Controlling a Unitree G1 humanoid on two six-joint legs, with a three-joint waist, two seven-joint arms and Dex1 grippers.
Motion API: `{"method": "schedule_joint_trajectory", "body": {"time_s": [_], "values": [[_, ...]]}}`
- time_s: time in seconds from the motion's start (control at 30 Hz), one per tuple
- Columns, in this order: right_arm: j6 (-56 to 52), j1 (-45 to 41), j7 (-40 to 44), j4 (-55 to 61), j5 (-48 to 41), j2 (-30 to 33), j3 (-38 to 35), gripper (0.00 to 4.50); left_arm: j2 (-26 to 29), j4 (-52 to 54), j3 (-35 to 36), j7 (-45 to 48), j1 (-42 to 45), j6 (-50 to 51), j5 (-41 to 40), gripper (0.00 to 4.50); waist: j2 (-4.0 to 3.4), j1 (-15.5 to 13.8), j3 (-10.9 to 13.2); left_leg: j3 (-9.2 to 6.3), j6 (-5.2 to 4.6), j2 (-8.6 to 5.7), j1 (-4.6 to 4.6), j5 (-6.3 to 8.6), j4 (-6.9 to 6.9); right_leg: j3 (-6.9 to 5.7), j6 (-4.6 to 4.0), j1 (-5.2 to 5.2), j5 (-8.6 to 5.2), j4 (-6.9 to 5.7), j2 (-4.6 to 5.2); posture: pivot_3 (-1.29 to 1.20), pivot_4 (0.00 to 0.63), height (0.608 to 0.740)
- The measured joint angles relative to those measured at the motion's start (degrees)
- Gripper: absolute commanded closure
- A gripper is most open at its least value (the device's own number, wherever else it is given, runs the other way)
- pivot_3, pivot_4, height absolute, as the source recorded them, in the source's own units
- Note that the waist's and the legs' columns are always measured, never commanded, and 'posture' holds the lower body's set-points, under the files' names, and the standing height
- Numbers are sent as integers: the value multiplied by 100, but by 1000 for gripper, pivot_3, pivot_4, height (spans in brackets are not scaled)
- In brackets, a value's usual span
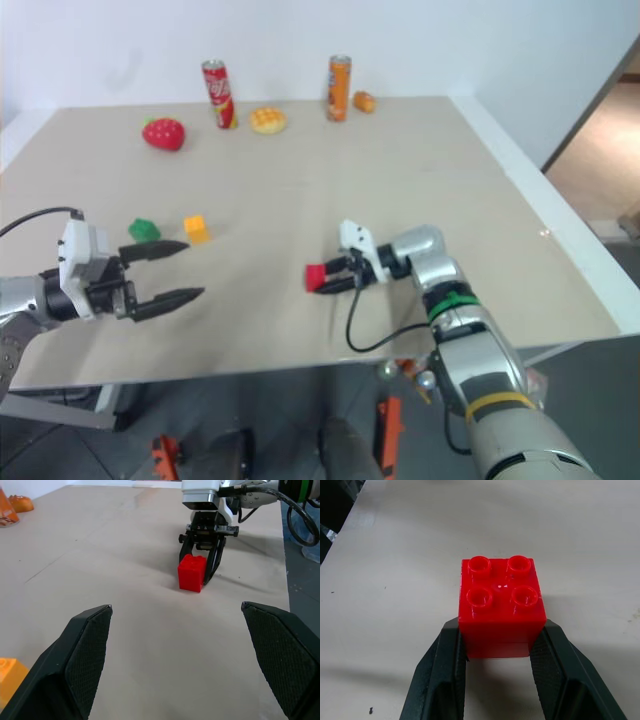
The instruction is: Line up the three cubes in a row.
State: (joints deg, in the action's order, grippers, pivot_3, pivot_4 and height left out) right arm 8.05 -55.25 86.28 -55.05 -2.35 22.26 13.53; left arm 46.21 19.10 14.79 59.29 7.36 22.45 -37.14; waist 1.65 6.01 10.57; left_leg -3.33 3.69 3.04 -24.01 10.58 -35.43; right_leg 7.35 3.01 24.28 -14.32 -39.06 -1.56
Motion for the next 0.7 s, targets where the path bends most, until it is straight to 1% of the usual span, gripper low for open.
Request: {"method": "schedule_joint_trajectory", "body": {"time_s": [0.03, 0.07, 0.1, 0.13, 0.2, 0.37, 0.53, 0.6, 0.7], "values": [[-3, -18, -3, -57, 35, -29, 5, 1824, 0, 8, 9, -4, -2, 4, -4, 201, 0, 2, 0, 0, 0, 0, 1, 0, 1, 0, -2, 0, 1, 0, -1, 0, 150, 740], [3, -19, 5, -93, 37, -71, 2, 1367, 0, 14, 35, -9, -21, 10, -7, 201, 0, 5, 0, 0, 0, 2, 5, 0, 1, 0, -3, -1, 2, 0, -2, 0, 150, 740], [8, -20, 4, -94, 39, -79, 2, 1200, 0, 14, 39, -12, -22, 13, -7, 201, 0, 6, 0, 0, 0, 2, 6, 0, 1, 0, -5, -2, 3, -1, -3, 0, 150, 740], [63, -23, -33, -109, 63, -84, 2, 679, 0, 17, 44, -17, -27, 17, -7, 201, 0, 6, 0, 0, 0, 3, 10, 0, 0, 0, -6, -5, 6, -1, -3, 0, 150, 740], [96, -33, -50, -139, 98, -86, 3, 189, 0, 17, 56, -18, -37, 28, -6, 201, 0, 6, 0, 1, 2, 2, 21, -3, -2, 0, -6, -15, 12, -1, -3, 0, 150, 740], [125, -75, -103, -153, 239, 36, 7, 189, 0, -14, 79, -9, -34, 28, 8, 201, 0, 3, 0, 4, -4, -3, 28, -17, -9, 6, -24, -25, 12, -1, -1, 0, 150, 740], [315, -107, 15, -151, 369, 601, 5, 189, 9, -519, 157, -121, 21, 42, 120, 201, -2, -23, 1, 7, -6, -5, 27, -18, -10, 7, -24, -25, 10, 2, 2, 0, 150, 740], [425, -196, 9, -161, 408, 845, -4, 189, -6, -882, 205, -358, 143, 51, 216, 201, -4, -13, 2, 7, -6, -4, 25, -18, -2, 7, -19, -19, 11, 1, 1, 0, 150, 740], [514, -342, -5, -161, 402, 1057, -59, 189, -45, -1125, 285, -599, 236, 42, 330, 201, -6, 10, 4, 7, -7, 0, 26, -17, 6, 6, -6, -16, 17, 0, 0, 0, 150, 740]]}}
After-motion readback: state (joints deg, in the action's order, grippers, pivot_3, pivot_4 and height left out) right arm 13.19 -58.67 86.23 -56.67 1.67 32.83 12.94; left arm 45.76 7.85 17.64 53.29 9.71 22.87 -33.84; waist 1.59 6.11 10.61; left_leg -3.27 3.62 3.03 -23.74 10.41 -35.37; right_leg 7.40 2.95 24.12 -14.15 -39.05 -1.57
